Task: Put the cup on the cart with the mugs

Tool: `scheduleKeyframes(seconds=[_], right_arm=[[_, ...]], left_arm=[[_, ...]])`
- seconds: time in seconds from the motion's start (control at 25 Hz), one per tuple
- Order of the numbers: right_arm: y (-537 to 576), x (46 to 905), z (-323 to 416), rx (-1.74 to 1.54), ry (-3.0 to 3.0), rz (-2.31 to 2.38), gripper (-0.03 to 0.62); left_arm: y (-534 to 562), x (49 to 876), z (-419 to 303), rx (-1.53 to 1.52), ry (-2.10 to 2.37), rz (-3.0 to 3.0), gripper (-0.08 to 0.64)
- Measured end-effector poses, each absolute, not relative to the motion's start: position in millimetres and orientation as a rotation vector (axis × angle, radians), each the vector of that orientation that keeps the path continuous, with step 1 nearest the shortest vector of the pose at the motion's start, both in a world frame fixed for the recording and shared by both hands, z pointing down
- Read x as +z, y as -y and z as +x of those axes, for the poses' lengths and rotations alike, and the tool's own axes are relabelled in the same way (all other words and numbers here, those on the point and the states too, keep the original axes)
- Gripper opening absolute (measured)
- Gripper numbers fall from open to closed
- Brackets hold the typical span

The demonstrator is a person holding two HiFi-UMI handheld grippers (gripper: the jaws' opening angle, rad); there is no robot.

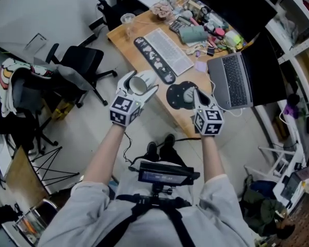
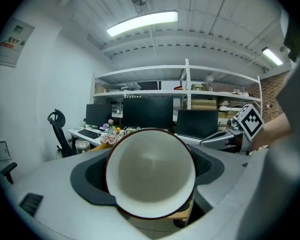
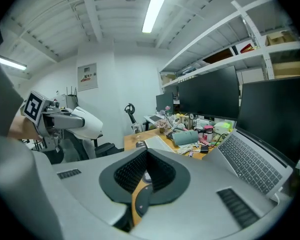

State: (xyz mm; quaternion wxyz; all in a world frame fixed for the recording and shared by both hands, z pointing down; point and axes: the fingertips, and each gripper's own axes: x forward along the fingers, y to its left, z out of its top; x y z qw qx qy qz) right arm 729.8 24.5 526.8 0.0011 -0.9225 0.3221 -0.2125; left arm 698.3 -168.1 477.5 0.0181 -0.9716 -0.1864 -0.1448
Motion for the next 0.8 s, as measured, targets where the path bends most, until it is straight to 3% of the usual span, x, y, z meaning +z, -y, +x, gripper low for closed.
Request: scheduleKeyframes(seconds=[0.8], right_arm=[[-84, 504, 639, -0.588, -1.3, -2.821, 0.009]], left_arm=[[112, 477, 537, -0.47, 0.162, -3.102, 0.426]])
